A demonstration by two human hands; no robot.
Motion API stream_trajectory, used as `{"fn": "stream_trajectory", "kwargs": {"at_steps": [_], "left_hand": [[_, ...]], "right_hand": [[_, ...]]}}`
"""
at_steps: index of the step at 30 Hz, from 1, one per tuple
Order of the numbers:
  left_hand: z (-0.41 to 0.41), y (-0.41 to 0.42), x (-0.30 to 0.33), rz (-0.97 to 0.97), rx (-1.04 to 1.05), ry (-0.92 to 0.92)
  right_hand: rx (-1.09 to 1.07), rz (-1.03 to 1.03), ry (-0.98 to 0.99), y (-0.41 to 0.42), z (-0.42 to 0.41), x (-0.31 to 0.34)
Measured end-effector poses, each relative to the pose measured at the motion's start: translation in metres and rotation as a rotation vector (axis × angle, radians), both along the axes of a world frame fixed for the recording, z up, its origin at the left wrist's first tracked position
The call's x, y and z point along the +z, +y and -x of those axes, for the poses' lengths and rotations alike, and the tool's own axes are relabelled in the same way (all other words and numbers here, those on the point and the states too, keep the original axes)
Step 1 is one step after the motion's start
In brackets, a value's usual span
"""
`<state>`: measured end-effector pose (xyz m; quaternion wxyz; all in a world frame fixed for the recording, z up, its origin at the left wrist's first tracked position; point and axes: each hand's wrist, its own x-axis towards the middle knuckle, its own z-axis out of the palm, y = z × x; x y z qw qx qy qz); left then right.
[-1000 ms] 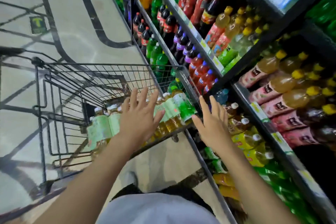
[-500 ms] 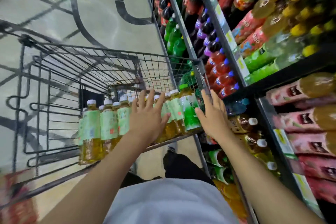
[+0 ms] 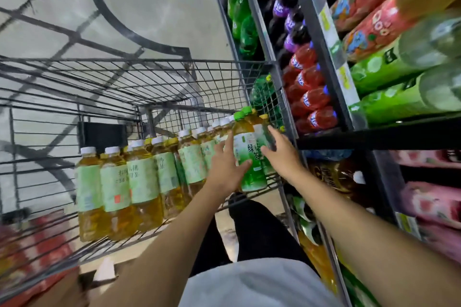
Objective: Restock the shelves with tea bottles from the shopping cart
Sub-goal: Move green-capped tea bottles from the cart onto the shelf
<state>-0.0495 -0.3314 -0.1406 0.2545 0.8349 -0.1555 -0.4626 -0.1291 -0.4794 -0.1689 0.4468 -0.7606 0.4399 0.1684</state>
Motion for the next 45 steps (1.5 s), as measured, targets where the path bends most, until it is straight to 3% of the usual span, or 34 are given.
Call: {"fn": "stream_trajectory", "kwargs": {"at_steps": [4,8,15,24,27,31,36,45], "left_hand": [[0.004,-0.008,-0.024,0.083,0.146,0.083],[0.009,-0.014,-0.036,0.087,0.336,0.049],[0.014,-0.027,-0.041,0.061,0.442,0.003],[0.013,-0.024,-0.035,0.081,0.722,0.246],[0.009,-0.017,-0.034,0.128,0.782,0.343],[0.001,0.004,-0.026,0.155,0.825,0.384],[-0.013,0.037,0.000,0.245,0.828,0.326],[-0.046,0.092,0.071,0.419,0.730,0.205]], "right_hand": [[0.004,-0.032,0.001,-0.003,-0.003,-0.022],[-0.038,-0.039,-0.008,-0.003,-0.006,-0.034],[-0.027,-0.017,0.039,-0.011,-0.012,-0.049],[-0.157,-0.181,0.013,-0.015,-0.014,-0.051],[-0.207,-0.323,0.033,-0.020,-0.013,-0.049],[-0.420,-0.576,-0.025,-0.024,-0.014,-0.036],[-0.458,-0.735,-0.180,-0.015,-0.017,0.001],[-0.389,-0.613,-0.406,0.050,-0.021,0.080]]}}
